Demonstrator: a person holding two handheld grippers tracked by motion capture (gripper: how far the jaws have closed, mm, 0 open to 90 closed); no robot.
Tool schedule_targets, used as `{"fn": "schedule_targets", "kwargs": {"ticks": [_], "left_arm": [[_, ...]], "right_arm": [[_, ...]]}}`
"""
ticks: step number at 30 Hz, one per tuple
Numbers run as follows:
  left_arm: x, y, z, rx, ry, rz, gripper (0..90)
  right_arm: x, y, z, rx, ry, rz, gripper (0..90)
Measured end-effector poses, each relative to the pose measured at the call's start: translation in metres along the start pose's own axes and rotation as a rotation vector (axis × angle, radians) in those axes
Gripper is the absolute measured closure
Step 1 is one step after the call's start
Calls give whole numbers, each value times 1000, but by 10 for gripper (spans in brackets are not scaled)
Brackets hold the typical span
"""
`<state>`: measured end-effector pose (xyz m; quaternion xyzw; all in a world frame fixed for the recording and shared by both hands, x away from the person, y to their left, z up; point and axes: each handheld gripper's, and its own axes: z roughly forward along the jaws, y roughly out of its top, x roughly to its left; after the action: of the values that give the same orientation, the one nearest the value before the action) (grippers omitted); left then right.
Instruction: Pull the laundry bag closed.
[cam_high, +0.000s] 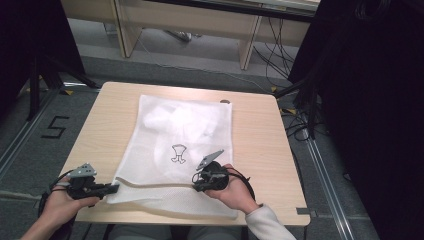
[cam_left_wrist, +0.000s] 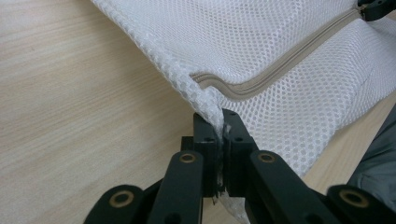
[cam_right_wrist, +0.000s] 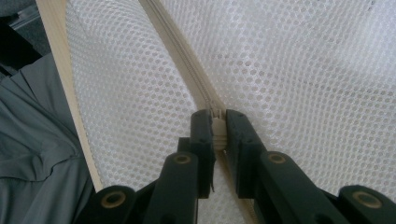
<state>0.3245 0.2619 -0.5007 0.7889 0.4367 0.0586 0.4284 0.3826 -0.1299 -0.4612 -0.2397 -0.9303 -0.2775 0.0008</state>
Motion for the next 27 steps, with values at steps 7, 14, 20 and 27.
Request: {"fn": "schedule_targets", "kwargs": {"ticks": [7, 14, 20, 27], "left_arm": [[0, 0, 0, -6, -7, -8, 857], [0, 0, 0, -5, -5, -8, 857], [0, 0, 0, -6, -5, -9, 857], [0, 0, 0, -6, -4, -8, 857]], "right_arm": [[0, -1, -1, 2, -6, 0, 823], [-2, -3, -3, 2, -13, 3, 823], [-2, -5, -4, -1, -11, 9, 823], [-3, -6, -4, -2, -15, 12, 823]]}}
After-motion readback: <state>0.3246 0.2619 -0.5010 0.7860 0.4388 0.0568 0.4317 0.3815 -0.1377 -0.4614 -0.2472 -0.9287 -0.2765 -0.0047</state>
